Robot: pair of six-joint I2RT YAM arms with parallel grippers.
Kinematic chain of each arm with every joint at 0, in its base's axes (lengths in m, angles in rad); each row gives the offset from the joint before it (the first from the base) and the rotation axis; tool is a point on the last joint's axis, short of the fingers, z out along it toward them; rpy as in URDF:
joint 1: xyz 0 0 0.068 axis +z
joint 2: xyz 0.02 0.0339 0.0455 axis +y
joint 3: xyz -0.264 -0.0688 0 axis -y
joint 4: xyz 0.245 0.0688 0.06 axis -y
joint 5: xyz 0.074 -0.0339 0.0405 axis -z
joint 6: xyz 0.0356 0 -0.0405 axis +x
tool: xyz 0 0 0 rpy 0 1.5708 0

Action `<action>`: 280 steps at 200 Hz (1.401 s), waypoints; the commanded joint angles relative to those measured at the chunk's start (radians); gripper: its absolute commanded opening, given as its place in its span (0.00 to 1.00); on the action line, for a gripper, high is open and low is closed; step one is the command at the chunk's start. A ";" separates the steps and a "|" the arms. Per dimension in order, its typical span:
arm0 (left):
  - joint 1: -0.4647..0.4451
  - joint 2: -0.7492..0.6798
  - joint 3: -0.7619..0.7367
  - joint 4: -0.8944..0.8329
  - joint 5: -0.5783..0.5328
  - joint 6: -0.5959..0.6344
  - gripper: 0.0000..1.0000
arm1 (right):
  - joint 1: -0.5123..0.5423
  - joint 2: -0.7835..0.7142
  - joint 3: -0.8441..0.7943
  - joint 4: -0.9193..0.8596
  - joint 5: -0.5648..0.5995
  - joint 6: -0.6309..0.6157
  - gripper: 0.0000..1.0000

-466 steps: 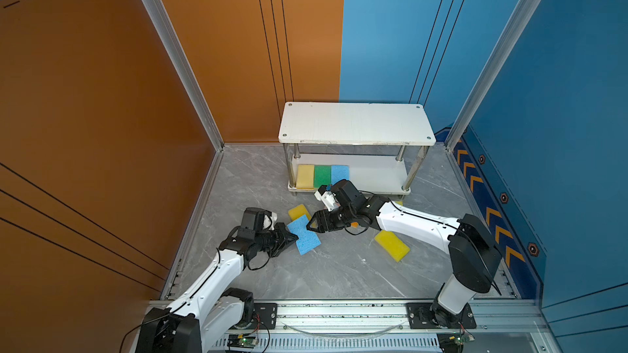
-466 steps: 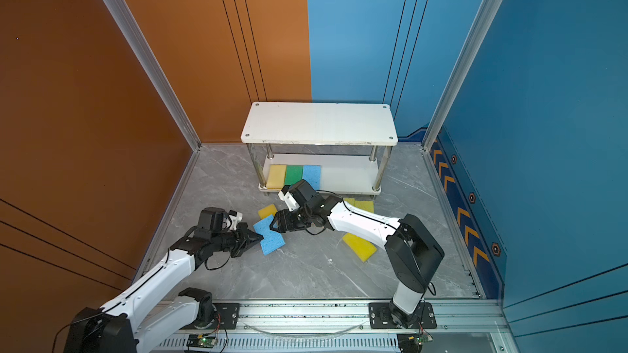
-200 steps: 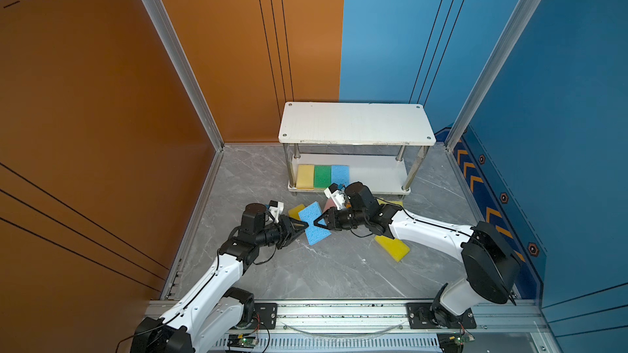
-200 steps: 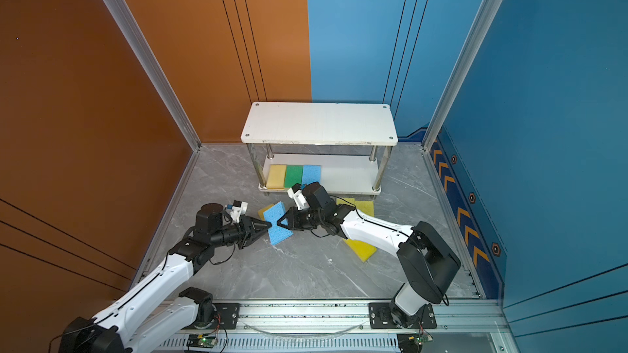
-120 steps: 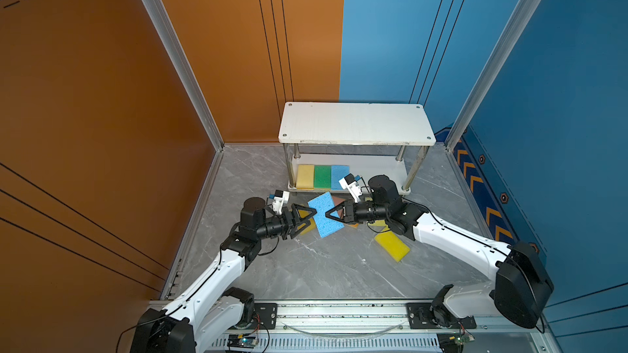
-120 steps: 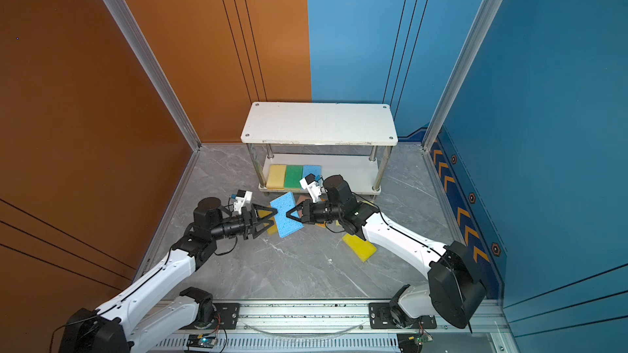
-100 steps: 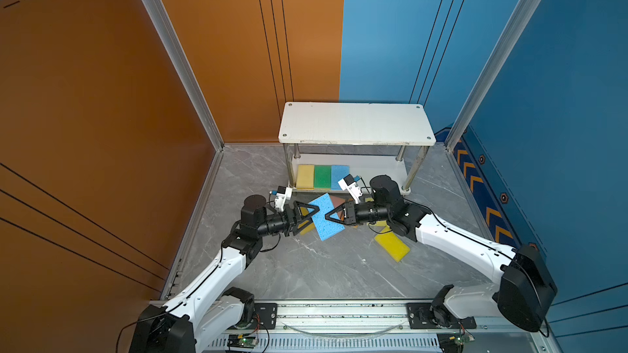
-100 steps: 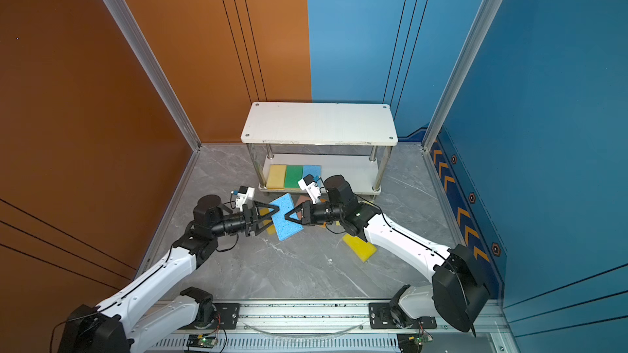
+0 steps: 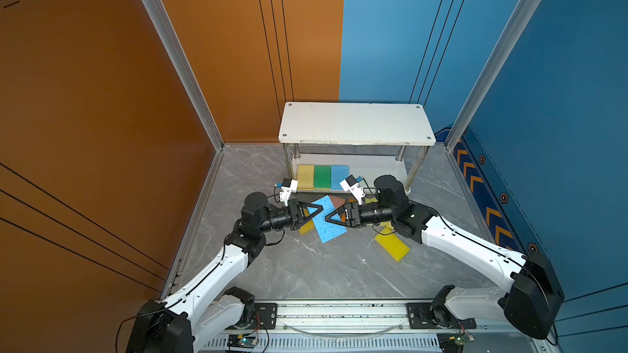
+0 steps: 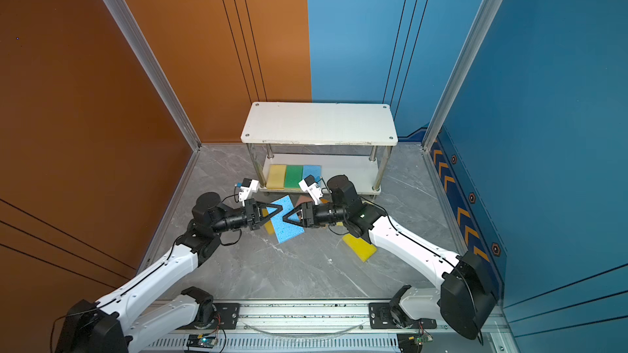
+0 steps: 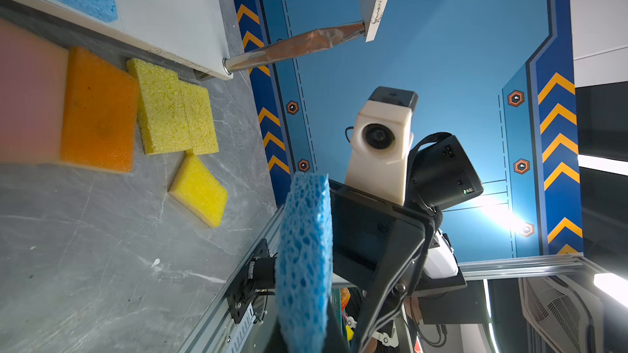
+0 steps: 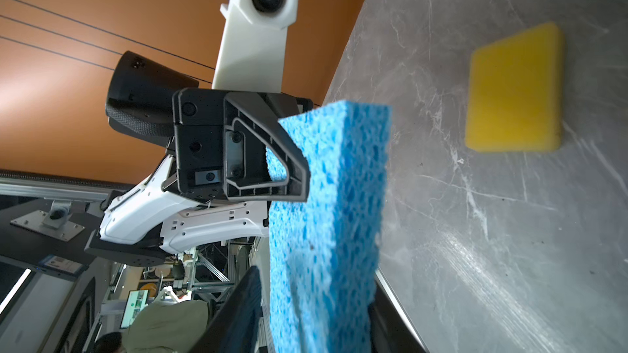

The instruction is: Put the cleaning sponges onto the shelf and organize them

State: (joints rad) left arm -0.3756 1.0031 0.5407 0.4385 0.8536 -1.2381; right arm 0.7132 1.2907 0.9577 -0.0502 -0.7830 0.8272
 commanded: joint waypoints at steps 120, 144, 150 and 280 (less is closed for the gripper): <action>-0.038 0.027 -0.003 0.023 -0.078 0.030 0.00 | 0.166 -0.172 0.127 -0.550 0.526 -0.101 0.52; -0.046 0.026 -0.003 0.023 -0.073 0.032 0.00 | 0.163 -0.168 0.139 -0.550 0.534 -0.114 0.51; -0.050 0.028 -0.001 0.023 -0.069 0.032 0.00 | 0.162 -0.167 0.142 -0.550 0.533 -0.119 0.51; -0.092 0.081 0.038 0.023 -0.027 0.049 0.00 | 0.115 -0.130 0.149 -0.544 0.444 -0.159 0.42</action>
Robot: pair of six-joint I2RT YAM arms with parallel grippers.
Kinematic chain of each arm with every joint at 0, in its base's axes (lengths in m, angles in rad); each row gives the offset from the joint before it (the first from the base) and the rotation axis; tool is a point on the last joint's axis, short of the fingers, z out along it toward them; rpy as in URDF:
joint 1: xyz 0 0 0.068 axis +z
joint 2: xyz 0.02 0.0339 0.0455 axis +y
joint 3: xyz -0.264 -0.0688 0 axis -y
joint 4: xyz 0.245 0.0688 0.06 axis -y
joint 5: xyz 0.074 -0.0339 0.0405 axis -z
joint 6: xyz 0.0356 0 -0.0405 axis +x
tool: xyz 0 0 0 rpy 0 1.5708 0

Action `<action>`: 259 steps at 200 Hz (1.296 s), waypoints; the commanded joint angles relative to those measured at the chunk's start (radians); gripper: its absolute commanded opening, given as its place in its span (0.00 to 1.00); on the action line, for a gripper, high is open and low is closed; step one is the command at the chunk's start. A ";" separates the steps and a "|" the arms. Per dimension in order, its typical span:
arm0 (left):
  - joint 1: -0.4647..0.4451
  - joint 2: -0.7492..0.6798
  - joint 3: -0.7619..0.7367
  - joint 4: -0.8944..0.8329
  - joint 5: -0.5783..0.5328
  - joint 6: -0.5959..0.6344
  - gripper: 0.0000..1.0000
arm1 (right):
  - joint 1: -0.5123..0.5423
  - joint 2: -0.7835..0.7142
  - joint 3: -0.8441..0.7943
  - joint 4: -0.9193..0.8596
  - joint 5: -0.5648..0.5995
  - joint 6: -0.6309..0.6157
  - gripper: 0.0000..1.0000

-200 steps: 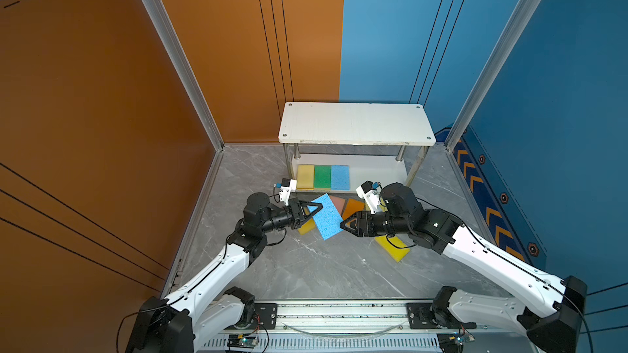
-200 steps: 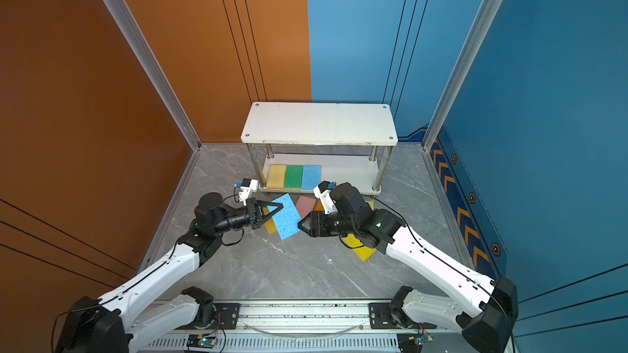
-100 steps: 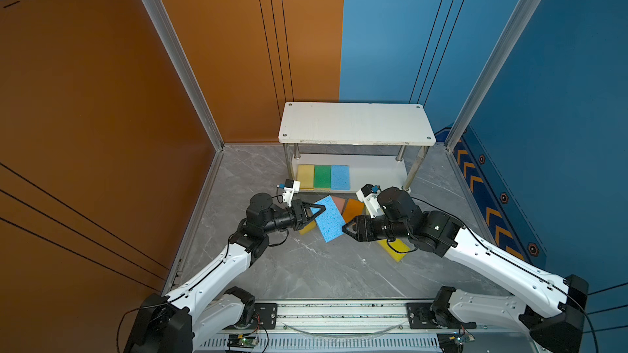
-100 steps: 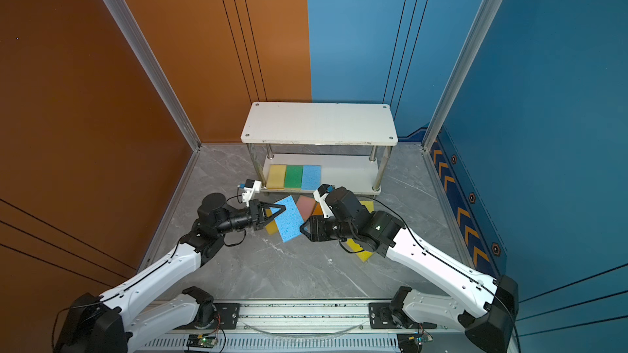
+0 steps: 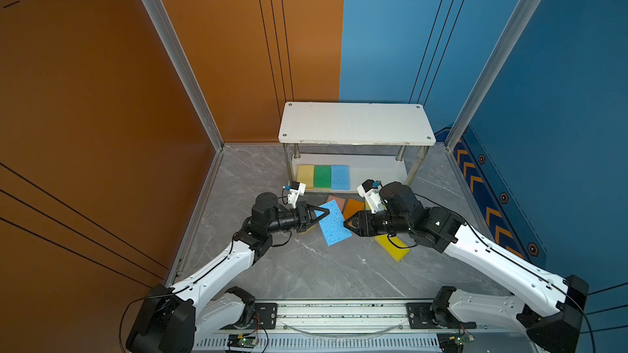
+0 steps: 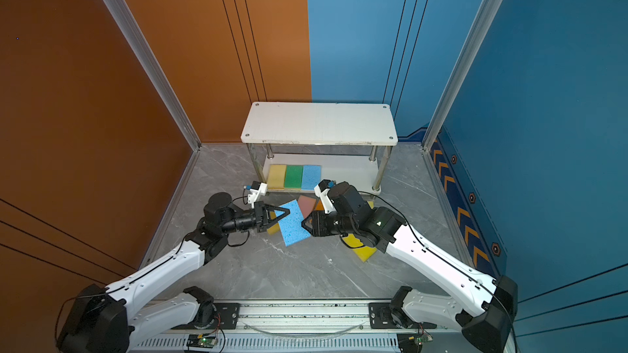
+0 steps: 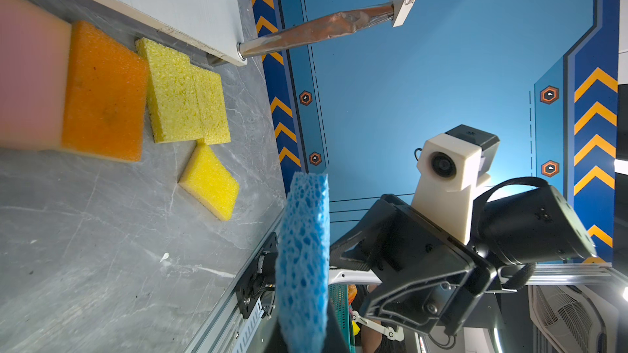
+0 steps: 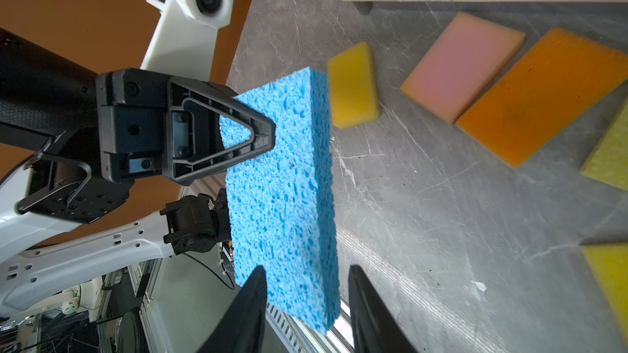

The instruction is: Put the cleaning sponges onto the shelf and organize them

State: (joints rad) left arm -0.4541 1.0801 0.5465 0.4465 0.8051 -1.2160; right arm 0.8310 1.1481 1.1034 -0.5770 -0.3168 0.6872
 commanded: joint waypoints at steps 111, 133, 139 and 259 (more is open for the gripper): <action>-0.020 0.004 0.035 0.015 0.015 0.023 0.00 | 0.008 0.026 -0.021 0.022 -0.044 -0.007 0.30; -0.021 0.004 0.036 0.015 0.015 0.023 0.00 | 0.008 0.025 -0.021 0.023 -0.044 -0.005 0.25; -0.022 0.004 0.036 0.015 0.014 0.024 0.00 | 0.007 0.025 -0.022 0.023 -0.045 -0.005 0.24; -0.028 0.009 0.035 0.017 0.012 0.023 0.00 | 0.008 0.028 -0.028 0.028 -0.041 -0.003 0.00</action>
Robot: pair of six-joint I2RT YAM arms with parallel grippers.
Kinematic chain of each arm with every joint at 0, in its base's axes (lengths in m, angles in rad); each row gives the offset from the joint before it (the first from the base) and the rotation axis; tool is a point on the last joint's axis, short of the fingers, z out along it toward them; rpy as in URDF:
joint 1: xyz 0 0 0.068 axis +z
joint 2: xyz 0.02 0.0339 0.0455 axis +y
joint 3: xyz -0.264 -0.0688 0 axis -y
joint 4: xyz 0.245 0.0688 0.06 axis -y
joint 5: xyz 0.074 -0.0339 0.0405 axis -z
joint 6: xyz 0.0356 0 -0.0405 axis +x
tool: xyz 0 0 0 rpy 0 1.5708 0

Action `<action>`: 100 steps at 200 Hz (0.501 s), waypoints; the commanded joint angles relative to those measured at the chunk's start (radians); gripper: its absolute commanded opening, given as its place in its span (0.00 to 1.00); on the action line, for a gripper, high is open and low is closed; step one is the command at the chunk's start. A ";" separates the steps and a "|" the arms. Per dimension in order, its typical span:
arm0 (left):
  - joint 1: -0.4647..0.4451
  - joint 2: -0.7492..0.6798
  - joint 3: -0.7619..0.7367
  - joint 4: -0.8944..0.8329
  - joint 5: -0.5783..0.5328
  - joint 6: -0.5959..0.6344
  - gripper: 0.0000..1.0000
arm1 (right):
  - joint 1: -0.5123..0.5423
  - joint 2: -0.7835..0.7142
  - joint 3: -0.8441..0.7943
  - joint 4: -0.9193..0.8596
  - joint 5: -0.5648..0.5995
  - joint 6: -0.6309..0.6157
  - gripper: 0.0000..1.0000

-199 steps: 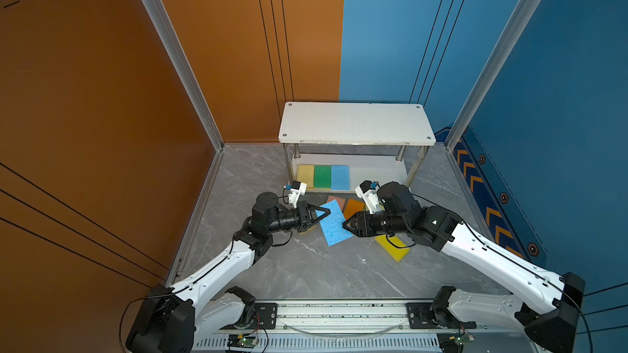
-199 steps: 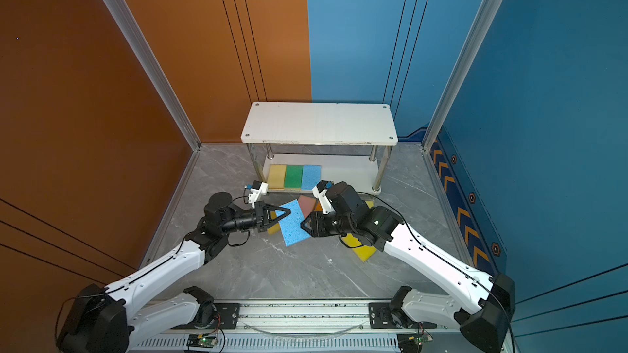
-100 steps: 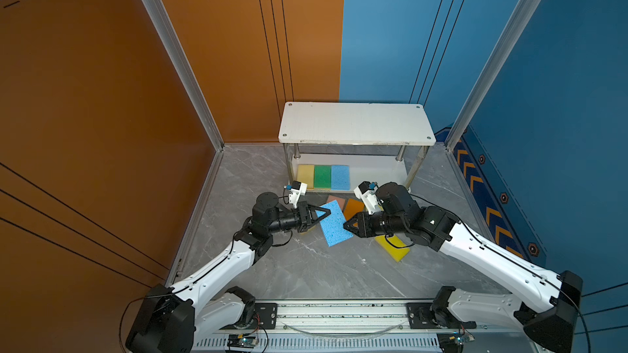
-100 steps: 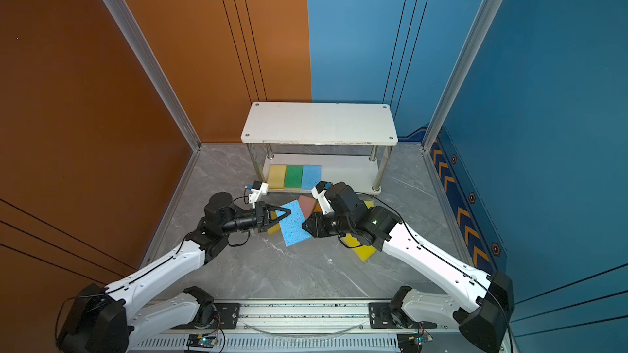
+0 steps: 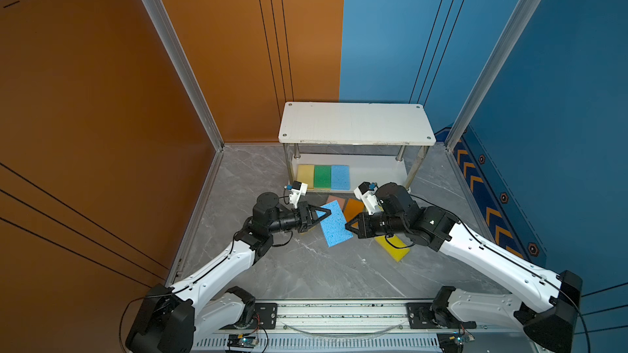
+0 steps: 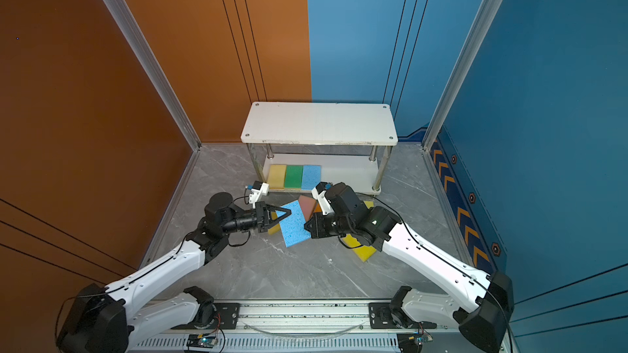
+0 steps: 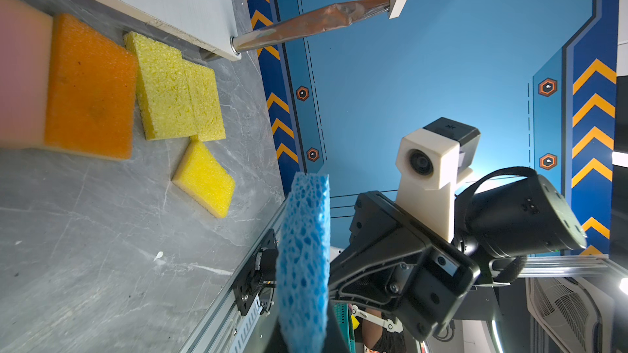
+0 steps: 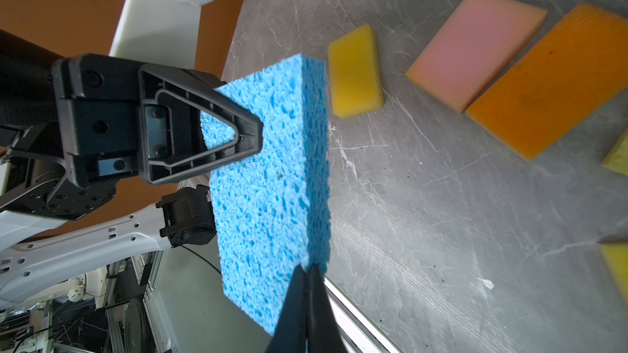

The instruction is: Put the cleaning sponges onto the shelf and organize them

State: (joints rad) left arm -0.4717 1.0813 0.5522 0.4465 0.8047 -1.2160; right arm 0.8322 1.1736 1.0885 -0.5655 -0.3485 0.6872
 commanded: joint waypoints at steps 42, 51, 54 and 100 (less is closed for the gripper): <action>0.009 0.007 0.025 0.017 0.022 0.014 0.52 | -0.036 -0.038 -0.058 0.051 0.033 0.036 0.00; 0.021 0.001 0.021 0.017 0.026 0.009 0.63 | -0.054 -0.052 -0.069 0.057 0.054 0.045 0.00; 0.025 -0.001 0.020 0.017 0.028 0.008 0.64 | -0.060 -0.058 -0.072 0.058 0.061 0.047 0.00; 0.088 -0.081 0.006 -0.101 0.014 0.062 0.83 | -0.168 -0.094 -0.133 0.108 0.190 0.068 0.00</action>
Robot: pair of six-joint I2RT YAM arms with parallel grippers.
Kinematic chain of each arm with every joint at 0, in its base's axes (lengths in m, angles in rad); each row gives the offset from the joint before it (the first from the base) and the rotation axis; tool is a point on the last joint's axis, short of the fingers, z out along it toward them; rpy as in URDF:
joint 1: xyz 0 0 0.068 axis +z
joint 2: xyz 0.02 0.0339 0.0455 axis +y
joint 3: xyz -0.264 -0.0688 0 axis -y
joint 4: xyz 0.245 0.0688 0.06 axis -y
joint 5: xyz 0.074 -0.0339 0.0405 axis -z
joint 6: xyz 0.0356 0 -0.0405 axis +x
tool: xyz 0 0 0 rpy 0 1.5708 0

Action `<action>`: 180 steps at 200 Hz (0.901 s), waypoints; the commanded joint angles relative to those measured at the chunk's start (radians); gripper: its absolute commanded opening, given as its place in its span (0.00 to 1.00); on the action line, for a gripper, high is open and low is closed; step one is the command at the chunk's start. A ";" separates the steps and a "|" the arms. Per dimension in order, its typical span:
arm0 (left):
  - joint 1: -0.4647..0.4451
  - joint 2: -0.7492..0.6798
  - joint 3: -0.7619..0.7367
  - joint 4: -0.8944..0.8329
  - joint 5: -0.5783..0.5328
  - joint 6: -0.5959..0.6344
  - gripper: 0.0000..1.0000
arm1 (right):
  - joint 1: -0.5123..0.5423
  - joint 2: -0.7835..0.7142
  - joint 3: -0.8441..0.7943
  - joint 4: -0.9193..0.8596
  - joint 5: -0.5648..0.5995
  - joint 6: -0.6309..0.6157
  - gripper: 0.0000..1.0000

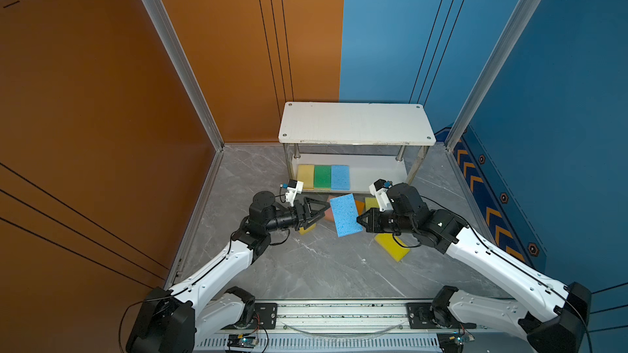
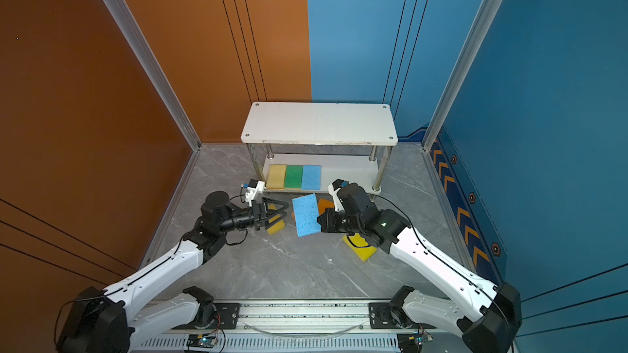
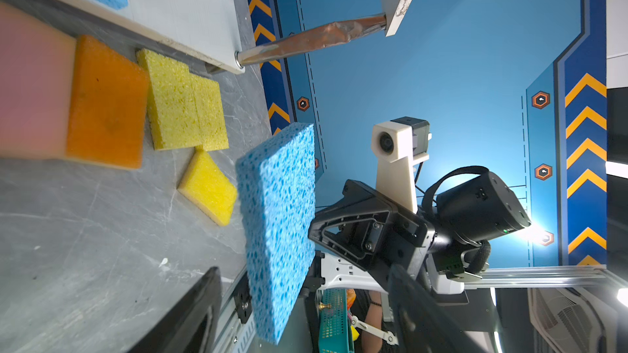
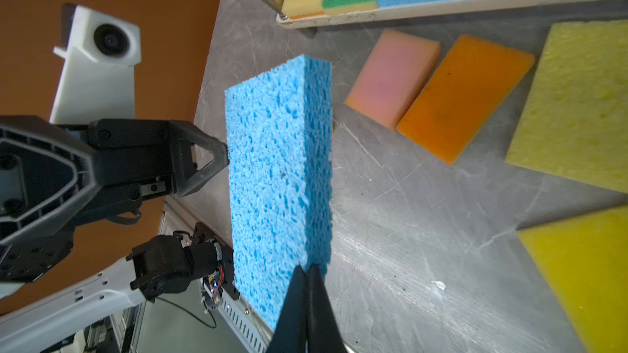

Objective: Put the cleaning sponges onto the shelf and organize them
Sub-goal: 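Carry the small blue sponge to the shelf with the right gripper while the left releases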

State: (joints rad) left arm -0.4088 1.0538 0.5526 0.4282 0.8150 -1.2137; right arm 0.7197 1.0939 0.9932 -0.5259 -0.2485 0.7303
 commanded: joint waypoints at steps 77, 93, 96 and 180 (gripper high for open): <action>0.047 -0.203 0.075 -0.703 -0.218 0.422 0.95 | -0.214 0.160 -0.077 0.338 0.255 -0.032 0.00; 0.053 -0.227 0.057 -0.704 -0.227 0.425 0.98 | -0.228 0.224 -0.046 0.364 0.265 -0.070 0.00; 0.055 -0.230 0.055 -0.704 -0.227 0.426 0.98 | -0.230 0.236 -0.041 0.370 0.268 -0.076 0.00; 0.119 -0.253 0.033 -0.740 -0.164 0.437 0.98 | -0.300 0.403 0.020 0.507 0.249 -0.152 0.00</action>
State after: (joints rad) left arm -0.3004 0.8124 0.6037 -0.2867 0.6174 -0.8028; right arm 0.4419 1.4677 0.9688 -0.0765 -0.0101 0.6163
